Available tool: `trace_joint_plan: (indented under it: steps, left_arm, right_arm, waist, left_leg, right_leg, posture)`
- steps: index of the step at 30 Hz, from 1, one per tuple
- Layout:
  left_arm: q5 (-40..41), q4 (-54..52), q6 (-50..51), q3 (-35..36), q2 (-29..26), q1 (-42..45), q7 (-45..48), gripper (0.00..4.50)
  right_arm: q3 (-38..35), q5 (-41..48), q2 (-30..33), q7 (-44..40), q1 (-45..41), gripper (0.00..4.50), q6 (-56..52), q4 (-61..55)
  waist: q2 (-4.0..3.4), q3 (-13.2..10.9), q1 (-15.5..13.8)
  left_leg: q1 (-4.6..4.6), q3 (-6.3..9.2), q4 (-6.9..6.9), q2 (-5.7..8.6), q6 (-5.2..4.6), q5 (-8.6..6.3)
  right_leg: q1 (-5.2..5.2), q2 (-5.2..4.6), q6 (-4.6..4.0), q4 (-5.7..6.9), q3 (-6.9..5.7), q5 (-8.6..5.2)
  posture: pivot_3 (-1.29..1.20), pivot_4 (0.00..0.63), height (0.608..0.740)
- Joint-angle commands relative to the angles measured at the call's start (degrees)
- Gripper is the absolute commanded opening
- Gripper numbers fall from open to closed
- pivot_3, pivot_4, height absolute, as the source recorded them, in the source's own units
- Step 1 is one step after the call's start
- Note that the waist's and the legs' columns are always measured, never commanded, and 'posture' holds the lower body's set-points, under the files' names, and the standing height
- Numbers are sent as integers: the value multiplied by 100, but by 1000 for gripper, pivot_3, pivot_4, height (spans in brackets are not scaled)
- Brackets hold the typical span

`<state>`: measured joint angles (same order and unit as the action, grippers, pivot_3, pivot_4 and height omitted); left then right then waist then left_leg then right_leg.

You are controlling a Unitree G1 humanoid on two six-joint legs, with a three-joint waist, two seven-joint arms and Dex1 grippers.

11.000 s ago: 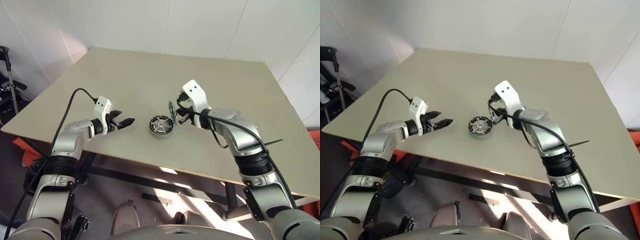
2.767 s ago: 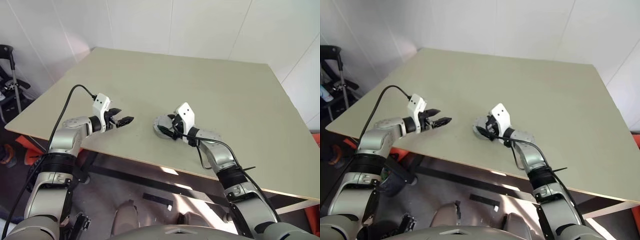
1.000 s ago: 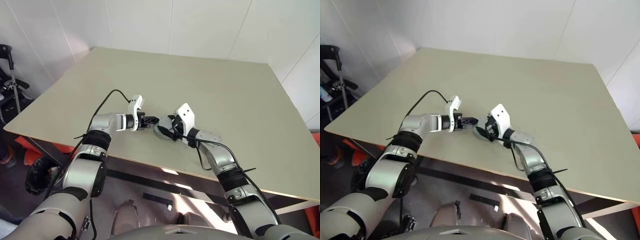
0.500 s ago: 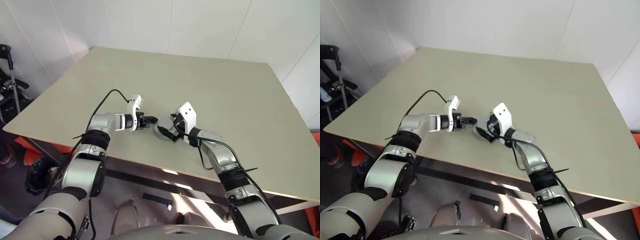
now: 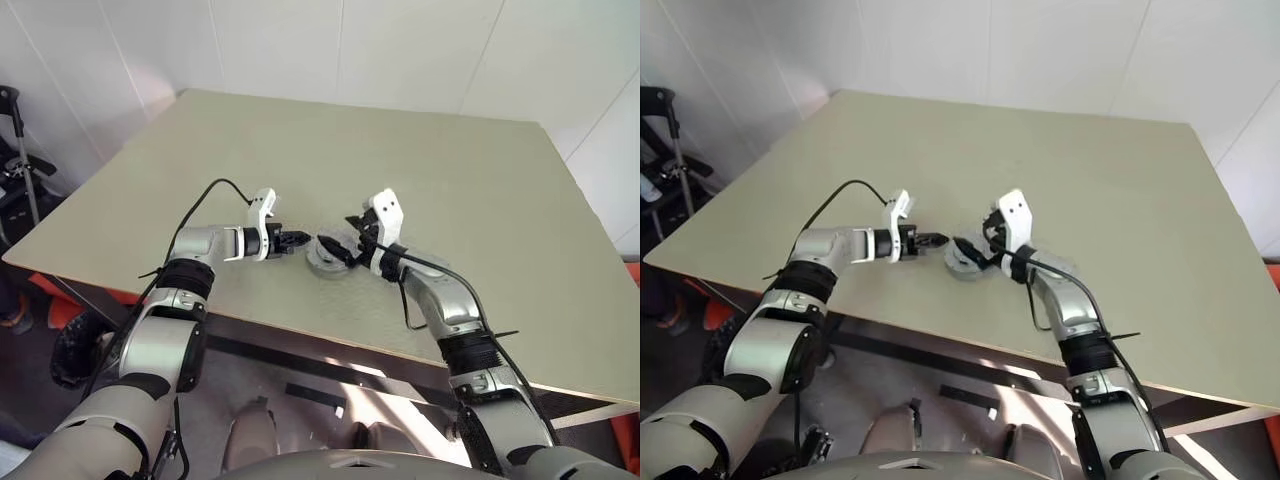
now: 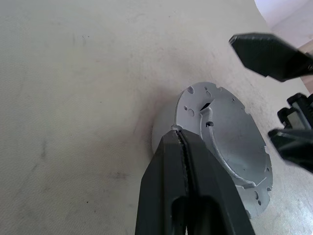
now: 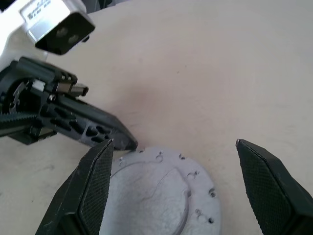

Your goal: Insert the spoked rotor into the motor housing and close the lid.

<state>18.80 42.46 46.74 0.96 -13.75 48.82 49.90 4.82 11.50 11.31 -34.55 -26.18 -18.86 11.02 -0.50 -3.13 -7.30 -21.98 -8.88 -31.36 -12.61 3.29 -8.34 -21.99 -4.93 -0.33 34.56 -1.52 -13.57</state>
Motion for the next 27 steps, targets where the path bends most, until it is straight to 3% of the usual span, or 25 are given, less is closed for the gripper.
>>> trace_joint_plan:
  steps: [1,27]
  left_arm:
    - [133,-188,78,25,57,73,147,0]
    - [213,-674,270,-46,73,-69,302,0]
  right_arm:
    - [-71,103,-27,44,-68,4472,-20,-252]
    - [-85,61,-19,187,-4,4472,25,-177]
  waist:
    - [0,0,-4]
    - [1,0,-19]
  left_leg:
    - [0,0,1,0,0,0]
    - [-7,2,-6,6,2,2]
  right_leg:
    - [0,0,0,0,0,0]
    - [-2,-2,1,8,-1,-1]
  posture:
    - [0,0,740]
    - [0,0,740]
